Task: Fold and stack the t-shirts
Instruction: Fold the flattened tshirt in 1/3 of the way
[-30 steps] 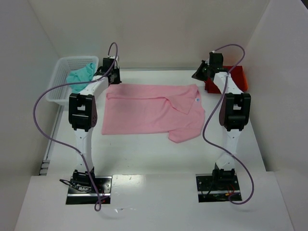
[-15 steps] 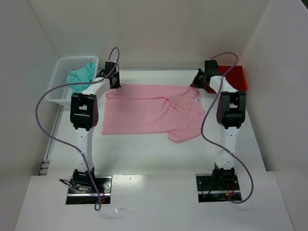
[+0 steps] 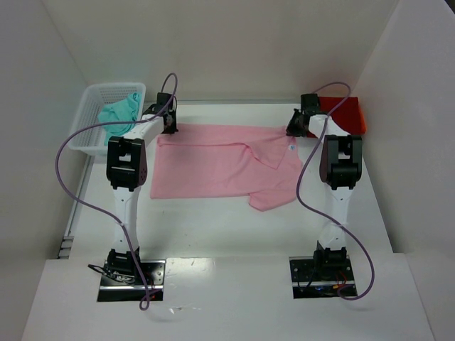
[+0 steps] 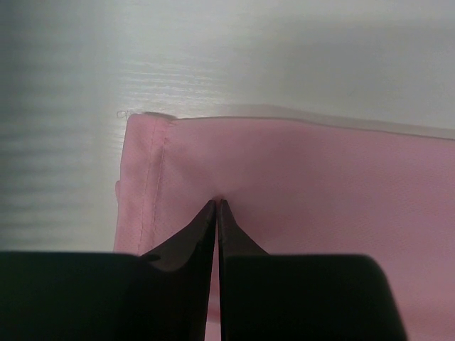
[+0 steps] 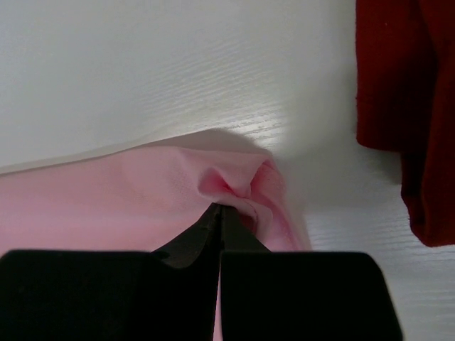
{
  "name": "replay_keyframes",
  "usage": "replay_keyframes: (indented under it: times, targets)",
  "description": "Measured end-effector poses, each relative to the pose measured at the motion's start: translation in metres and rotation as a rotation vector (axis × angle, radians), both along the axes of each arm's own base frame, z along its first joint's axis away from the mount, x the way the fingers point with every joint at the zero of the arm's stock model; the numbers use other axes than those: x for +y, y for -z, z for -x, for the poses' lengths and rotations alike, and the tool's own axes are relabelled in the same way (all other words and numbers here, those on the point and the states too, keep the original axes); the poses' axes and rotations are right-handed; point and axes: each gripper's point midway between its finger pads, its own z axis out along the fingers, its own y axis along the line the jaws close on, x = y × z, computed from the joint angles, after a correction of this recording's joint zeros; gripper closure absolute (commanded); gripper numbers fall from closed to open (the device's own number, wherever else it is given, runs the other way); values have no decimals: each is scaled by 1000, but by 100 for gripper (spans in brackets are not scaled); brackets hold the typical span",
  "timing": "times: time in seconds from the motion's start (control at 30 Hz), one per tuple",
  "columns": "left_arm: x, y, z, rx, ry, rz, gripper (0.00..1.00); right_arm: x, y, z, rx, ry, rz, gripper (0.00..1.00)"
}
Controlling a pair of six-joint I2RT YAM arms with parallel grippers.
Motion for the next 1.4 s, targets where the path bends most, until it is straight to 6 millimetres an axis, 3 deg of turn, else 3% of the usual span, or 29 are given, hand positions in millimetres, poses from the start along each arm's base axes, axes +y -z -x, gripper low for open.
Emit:
replay_keyframes:
  times: [0.13,0.4,0.6,0.7,0.87,0.93,1.07,1.23,1.4]
  targets:
    - [3,1,2,8,-6,-6,90,-4,10,7,26,13,11,100]
    - [6,-1,1,9,-13,-9,90,-14,8,10,26,27,4,100]
    - [5,-3,0,6,-8,-6,90,-20,5,10,18,20,-42,92]
    - [5,-6,-1,1,-6,-4,90,-16,-12,0,-20,0,-77,86]
    - [4,-11,-5,-13,-4,-3,90,-4,-73,-35,-184,-66,-131,76]
    - [4,-10,-4,-10,-4,-3,87,0,-86,-38,-216,-86,-147,71]
    - [5,-18,6,-8,-2,-1,80,6,-93,-32,-225,-113,-166,68]
    - [7,-44,21,-33,-1,0,67,13,-94,-15,-213,-139,-180,68]
    - [11,-51,34,-32,-18,-12,67,22,-76,1,-176,-164,-196,69]
